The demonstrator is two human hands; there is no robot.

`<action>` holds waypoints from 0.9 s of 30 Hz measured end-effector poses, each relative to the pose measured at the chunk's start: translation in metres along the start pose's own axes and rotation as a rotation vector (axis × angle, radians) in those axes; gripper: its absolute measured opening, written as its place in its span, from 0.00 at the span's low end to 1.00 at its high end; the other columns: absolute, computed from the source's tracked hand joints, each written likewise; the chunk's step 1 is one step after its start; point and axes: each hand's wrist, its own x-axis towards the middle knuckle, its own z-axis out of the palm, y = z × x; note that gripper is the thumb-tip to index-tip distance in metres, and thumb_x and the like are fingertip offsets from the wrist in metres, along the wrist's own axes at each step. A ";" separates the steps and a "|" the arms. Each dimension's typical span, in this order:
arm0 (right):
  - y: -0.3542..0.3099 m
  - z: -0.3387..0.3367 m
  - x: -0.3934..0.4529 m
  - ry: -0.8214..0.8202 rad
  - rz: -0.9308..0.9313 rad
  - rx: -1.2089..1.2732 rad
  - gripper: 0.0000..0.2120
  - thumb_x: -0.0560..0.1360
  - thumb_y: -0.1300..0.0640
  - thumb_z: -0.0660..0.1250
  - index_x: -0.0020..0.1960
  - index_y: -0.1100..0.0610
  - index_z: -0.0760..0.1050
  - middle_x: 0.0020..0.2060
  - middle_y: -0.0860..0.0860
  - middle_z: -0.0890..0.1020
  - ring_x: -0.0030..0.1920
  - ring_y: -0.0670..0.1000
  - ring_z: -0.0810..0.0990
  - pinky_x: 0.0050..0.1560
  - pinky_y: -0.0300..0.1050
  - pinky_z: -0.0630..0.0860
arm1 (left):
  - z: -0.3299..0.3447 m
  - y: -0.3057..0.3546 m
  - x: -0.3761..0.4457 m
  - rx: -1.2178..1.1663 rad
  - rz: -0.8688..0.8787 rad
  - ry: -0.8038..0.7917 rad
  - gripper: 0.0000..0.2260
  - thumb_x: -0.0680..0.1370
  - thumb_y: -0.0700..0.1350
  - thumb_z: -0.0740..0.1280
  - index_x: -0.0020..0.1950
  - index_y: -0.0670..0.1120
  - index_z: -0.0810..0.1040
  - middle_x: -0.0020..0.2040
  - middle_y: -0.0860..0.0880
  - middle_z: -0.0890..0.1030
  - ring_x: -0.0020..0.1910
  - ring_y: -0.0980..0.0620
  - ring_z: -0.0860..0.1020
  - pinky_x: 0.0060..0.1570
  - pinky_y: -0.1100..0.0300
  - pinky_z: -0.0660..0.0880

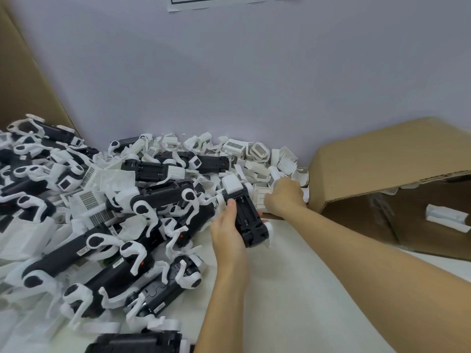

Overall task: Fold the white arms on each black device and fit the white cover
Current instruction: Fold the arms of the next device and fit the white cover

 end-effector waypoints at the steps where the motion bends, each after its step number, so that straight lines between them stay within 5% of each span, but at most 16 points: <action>1: 0.001 0.001 0.000 0.014 0.013 0.013 0.05 0.75 0.65 0.64 0.50 0.60 0.75 0.50 0.58 0.77 0.44 0.56 0.73 0.27 0.41 0.61 | 0.000 0.000 0.000 -0.005 -0.004 0.001 0.18 0.83 0.51 0.62 0.57 0.38 0.81 0.49 0.35 0.84 0.32 0.46 0.81 0.30 0.58 0.76; 8: 0.006 -0.025 -0.024 0.366 -0.182 0.136 0.06 0.78 0.54 0.60 0.46 0.56 0.70 0.37 0.48 0.76 0.37 0.47 0.74 0.33 0.45 0.69 | 0.002 0.000 -0.001 0.007 -0.020 -0.007 0.16 0.82 0.52 0.62 0.55 0.40 0.81 0.47 0.37 0.85 0.37 0.43 0.82 0.32 0.57 0.76; 13: 0.033 -0.041 -0.065 0.316 -0.149 0.458 0.06 0.78 0.56 0.62 0.43 0.51 0.67 0.38 0.49 0.77 0.40 0.50 0.78 0.37 0.45 0.74 | 0.007 -0.002 -0.006 0.039 0.005 -0.050 0.14 0.83 0.50 0.62 0.49 0.43 0.83 0.41 0.40 0.86 0.33 0.45 0.82 0.28 0.58 0.76; 17: 0.065 -0.026 -0.107 0.363 -0.122 0.493 0.06 0.76 0.64 0.63 0.47 0.53 0.73 0.35 0.48 0.77 0.38 0.39 0.76 0.35 0.29 0.70 | 0.013 -0.005 -0.011 0.093 -0.001 -0.105 0.14 0.83 0.49 0.61 0.50 0.43 0.83 0.39 0.41 0.85 0.34 0.45 0.83 0.28 0.58 0.78; 24: 0.082 -0.009 -0.111 0.282 -0.027 0.765 0.12 0.81 0.63 0.59 0.58 0.55 0.79 0.48 0.52 0.82 0.36 0.50 0.82 0.29 0.33 0.73 | 0.018 -0.009 -0.016 0.169 0.007 -0.185 0.14 0.83 0.50 0.61 0.49 0.45 0.84 0.41 0.43 0.86 0.37 0.44 0.84 0.32 0.57 0.79; 27: 0.085 -0.011 -0.108 0.258 -0.011 0.864 0.12 0.82 0.62 0.60 0.59 0.56 0.81 0.52 0.53 0.83 0.42 0.49 0.84 0.33 0.34 0.78 | 0.020 -0.010 -0.017 0.196 0.022 -0.193 0.14 0.83 0.49 0.61 0.48 0.45 0.84 0.41 0.44 0.86 0.39 0.44 0.83 0.34 0.56 0.79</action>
